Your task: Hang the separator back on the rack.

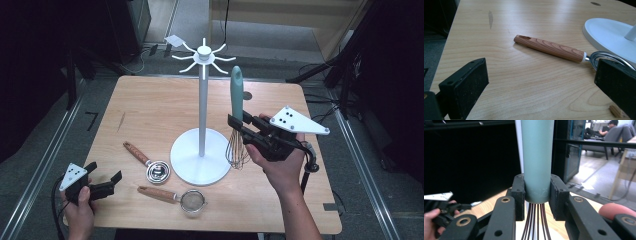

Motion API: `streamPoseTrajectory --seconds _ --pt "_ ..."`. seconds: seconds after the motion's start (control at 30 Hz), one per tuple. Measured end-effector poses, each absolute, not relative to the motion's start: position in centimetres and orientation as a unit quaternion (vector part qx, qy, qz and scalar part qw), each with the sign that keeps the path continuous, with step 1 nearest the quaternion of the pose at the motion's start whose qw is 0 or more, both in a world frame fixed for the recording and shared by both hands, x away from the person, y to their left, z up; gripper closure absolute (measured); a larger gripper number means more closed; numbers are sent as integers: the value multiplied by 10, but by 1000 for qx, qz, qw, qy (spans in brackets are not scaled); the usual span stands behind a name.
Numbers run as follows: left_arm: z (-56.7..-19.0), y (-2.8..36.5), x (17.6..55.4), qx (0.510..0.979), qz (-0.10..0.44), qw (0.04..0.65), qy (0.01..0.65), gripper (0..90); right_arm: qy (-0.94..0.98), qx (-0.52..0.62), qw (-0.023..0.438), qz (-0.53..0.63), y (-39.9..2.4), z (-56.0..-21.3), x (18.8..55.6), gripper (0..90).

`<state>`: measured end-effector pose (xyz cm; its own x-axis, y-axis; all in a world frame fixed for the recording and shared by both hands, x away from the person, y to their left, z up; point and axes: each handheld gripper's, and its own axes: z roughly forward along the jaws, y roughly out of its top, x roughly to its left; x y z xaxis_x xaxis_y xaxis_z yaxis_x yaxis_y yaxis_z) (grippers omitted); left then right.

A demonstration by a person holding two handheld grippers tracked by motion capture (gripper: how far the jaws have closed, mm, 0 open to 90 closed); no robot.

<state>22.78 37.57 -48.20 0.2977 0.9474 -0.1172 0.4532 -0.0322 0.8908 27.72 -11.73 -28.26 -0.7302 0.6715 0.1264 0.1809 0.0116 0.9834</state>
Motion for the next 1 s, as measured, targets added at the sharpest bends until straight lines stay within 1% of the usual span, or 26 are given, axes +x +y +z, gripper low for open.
streamPoseTrajectory --seconds 0.23,0.53,0.73,1.0 --pt "-482 375 228 666 272 453 526 0 685 292 180 643 -113 -275 274 712" --pt "-482 376 228 666 272 455 526 0 693 287 162 641 -105 -275 286 711" --pt "-482 376 228 666 271 455 526 0 697 289 161 637 -100 -280 289 711" --pt "-482 376 228 663 269 458 527 0 687 294 176 641 -95 -286 295 700"
